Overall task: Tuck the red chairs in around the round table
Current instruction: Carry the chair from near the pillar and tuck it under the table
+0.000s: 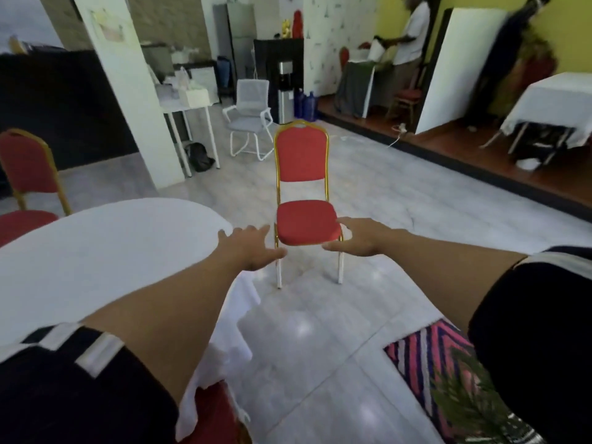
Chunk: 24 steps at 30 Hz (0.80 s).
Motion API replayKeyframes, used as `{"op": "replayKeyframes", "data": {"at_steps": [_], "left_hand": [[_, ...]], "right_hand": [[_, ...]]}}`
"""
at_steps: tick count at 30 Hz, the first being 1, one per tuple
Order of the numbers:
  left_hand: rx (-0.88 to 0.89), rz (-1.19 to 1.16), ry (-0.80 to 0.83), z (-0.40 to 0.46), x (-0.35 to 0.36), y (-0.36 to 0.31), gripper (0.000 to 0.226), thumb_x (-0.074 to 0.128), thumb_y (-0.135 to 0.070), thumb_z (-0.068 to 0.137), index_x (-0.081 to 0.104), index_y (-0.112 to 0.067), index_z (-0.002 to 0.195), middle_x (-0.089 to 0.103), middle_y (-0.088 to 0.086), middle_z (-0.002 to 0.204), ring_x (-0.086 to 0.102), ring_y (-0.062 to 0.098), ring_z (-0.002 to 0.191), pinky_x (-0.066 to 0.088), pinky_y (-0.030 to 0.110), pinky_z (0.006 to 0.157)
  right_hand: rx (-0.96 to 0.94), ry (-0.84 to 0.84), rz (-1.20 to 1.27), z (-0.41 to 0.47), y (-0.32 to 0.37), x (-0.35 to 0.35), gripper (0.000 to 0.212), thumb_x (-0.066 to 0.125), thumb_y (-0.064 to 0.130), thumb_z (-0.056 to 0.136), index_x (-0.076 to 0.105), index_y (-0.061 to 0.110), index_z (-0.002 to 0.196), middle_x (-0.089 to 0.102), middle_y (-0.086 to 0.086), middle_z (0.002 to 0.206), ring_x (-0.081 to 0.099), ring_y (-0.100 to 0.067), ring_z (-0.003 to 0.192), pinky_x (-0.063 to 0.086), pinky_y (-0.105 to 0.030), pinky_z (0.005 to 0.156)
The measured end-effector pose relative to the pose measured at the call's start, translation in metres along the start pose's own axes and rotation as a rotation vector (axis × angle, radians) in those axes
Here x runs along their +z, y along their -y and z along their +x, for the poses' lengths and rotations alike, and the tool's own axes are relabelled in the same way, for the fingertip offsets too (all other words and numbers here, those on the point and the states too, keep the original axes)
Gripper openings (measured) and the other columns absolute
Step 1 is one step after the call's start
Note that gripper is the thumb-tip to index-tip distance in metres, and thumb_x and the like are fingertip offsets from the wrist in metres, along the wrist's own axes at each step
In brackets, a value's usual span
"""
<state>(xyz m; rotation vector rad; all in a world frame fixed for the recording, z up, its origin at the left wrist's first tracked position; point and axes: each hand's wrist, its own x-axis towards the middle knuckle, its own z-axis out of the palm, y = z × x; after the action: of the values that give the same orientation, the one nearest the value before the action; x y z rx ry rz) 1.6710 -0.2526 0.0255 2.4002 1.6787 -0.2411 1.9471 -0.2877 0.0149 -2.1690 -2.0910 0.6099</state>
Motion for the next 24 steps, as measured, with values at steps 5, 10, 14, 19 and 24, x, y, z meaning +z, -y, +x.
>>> {"op": "replayKeyframes", "data": {"at_steps": [5, 10, 14, 19, 24], "left_hand": [[0.027, 0.01, -0.002, 0.063, -0.021, -0.029, 0.086, 0.045, -0.078, 0.093, 0.024, -0.032, 0.162, 0.038, 0.01, 0.164, 0.036, 0.039, 0.149, 0.02, 0.063, 0.119], [-0.026, 0.003, 0.035, 0.137, -0.018, -0.054, 0.093, 0.044, -0.082, 0.09, 0.02, -0.032, 0.164, 0.035, 0.008, 0.167, 0.035, 0.039, 0.15, 0.02, 0.064, 0.119], [-0.05, -0.022, 0.014, 0.202, -0.031, -0.088, 0.096, 0.041, -0.083, 0.091, 0.014, -0.03, 0.166, 0.027, 0.009, 0.171, 0.03, 0.039, 0.153, 0.018, 0.066, 0.121], [-0.07, -0.064, -0.027, 0.277, -0.062, -0.143, 0.094, 0.039, -0.082, 0.093, 0.013, -0.029, 0.166, 0.025, 0.008, 0.172, 0.03, 0.039, 0.154, 0.016, 0.065, 0.123], [-0.151, -0.143, -0.001, 0.354, -0.079, -0.173, 0.098, 0.038, -0.086, 0.089, 0.009, -0.033, 0.166, 0.02, 0.006, 0.174, 0.024, 0.038, 0.156, 0.014, 0.064, 0.124]], "right_hand": [[0.037, -0.014, 0.024, 0.044, -0.037, -0.03, 0.113, 0.054, 0.088, 0.082, 0.022, 0.02, 0.166, 0.031, -0.004, 0.172, 0.034, -0.03, 0.154, 0.031, -0.048, 0.122], [-0.002, 0.001, 0.019, 0.104, -0.084, -0.052, 0.103, 0.055, 0.08, 0.089, 0.022, 0.019, 0.166, 0.03, -0.004, 0.172, 0.033, -0.029, 0.155, 0.029, -0.044, 0.121], [-0.032, -0.001, 0.045, 0.15, -0.129, -0.081, 0.091, 0.058, 0.072, 0.093, 0.031, 0.022, 0.163, 0.04, -0.004, 0.167, 0.04, -0.03, 0.15, 0.033, -0.042, 0.117], [-0.014, 0.04, -0.009, 0.218, -0.193, -0.124, 0.109, 0.054, 0.085, 0.085, 0.021, 0.02, 0.166, 0.028, -0.005, 0.173, 0.031, -0.031, 0.155, 0.03, -0.047, 0.123], [-0.009, 0.022, -0.019, 0.289, -0.237, -0.157, 0.109, 0.054, 0.086, 0.084, 0.02, 0.023, 0.166, 0.028, -0.006, 0.173, 0.032, -0.032, 0.155, 0.03, -0.05, 0.122]]}}
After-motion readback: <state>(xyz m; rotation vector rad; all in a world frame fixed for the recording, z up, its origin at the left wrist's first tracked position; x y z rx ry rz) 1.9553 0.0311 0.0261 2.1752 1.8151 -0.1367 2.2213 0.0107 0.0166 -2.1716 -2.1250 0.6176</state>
